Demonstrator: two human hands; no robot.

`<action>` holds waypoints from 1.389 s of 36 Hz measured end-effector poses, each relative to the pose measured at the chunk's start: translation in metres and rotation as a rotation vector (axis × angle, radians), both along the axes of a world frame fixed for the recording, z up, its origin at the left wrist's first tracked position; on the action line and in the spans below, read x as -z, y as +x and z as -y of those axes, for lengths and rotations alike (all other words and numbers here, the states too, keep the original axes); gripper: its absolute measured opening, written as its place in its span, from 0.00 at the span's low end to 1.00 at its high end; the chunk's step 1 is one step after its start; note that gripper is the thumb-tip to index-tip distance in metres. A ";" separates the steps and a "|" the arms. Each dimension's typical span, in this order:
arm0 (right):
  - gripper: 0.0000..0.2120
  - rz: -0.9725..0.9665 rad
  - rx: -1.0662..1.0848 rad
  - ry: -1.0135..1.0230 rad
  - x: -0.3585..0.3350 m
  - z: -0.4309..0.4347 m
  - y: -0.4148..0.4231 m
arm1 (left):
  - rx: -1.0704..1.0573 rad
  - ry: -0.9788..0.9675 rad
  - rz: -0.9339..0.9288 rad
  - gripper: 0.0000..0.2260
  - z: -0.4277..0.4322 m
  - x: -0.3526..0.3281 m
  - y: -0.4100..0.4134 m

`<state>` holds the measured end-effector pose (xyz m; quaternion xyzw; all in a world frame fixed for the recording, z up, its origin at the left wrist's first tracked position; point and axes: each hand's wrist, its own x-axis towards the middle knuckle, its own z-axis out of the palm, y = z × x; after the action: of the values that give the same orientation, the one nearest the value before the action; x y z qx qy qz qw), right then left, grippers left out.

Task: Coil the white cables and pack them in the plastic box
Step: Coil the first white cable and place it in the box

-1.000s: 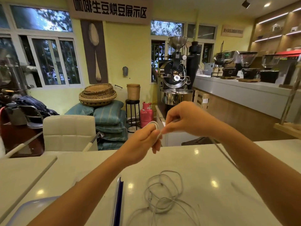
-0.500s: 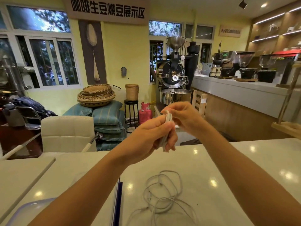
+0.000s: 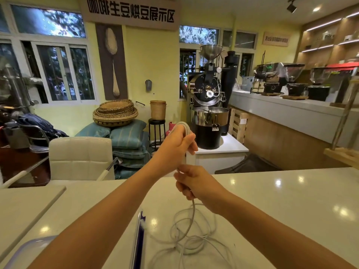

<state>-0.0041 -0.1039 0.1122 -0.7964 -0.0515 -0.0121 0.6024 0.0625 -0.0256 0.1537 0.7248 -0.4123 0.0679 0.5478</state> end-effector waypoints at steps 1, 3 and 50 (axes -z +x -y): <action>0.11 -0.009 -0.013 -0.035 -0.003 0.001 -0.002 | -0.028 0.021 0.036 0.11 0.000 0.002 0.002; 0.13 -0.032 -0.043 -0.116 -0.008 0.004 -0.005 | -0.062 0.068 0.083 0.12 -0.001 0.006 0.005; 0.14 0.148 -0.020 -0.094 0.031 0.001 0.012 | 0.214 -0.109 -0.392 0.14 -0.016 0.017 -0.012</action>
<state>0.0074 -0.1050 0.0809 -0.8203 -0.1043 -0.0627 0.5589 0.0508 -0.0100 0.1365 0.6456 -0.3682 -0.1107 0.6599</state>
